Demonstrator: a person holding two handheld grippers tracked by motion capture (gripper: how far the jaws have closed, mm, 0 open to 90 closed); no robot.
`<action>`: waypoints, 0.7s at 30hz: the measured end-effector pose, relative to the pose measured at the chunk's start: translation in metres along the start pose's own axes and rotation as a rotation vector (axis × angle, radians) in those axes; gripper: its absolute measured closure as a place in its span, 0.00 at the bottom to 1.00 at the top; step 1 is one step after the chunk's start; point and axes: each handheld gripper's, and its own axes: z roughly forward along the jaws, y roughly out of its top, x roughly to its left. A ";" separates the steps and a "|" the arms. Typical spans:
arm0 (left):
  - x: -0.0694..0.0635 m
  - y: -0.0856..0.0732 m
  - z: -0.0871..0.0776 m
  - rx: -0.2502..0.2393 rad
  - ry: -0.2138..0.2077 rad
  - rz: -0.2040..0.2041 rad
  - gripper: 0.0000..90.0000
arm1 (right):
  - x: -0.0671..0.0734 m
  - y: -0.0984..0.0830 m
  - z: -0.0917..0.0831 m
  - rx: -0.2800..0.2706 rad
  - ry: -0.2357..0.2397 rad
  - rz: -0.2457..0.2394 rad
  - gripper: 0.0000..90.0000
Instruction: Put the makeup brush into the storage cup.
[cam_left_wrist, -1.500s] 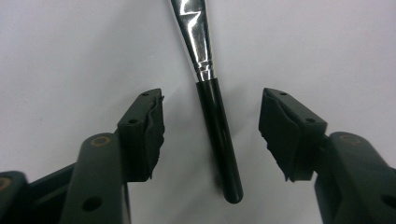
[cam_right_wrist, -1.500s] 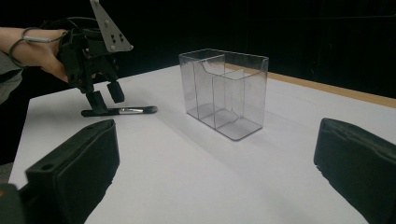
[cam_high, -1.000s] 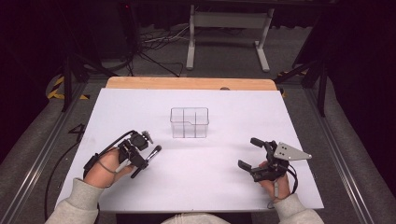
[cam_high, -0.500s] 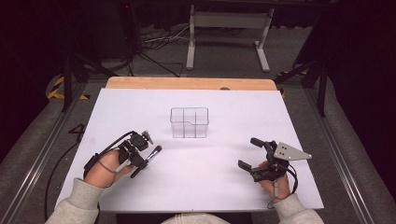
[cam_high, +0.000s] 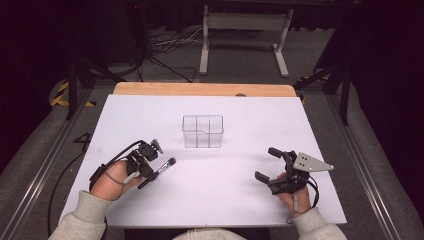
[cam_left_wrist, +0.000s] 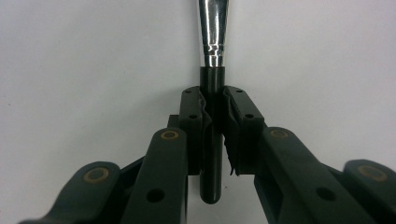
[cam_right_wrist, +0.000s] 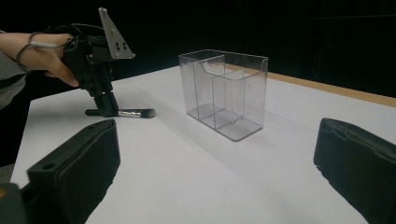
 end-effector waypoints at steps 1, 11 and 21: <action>0.000 0.000 0.000 0.000 0.000 -0.001 0.87 | 0.000 0.000 0.000 0.000 0.000 0.000 0.01; -0.001 0.000 -0.005 -0.017 0.011 0.000 0.87 | 0.000 0.000 0.000 -0.002 -0.001 0.008 0.01; -0.007 -0.004 -0.022 -0.095 0.039 0.028 0.87 | 0.000 0.000 0.000 -0.003 0.001 0.011 0.01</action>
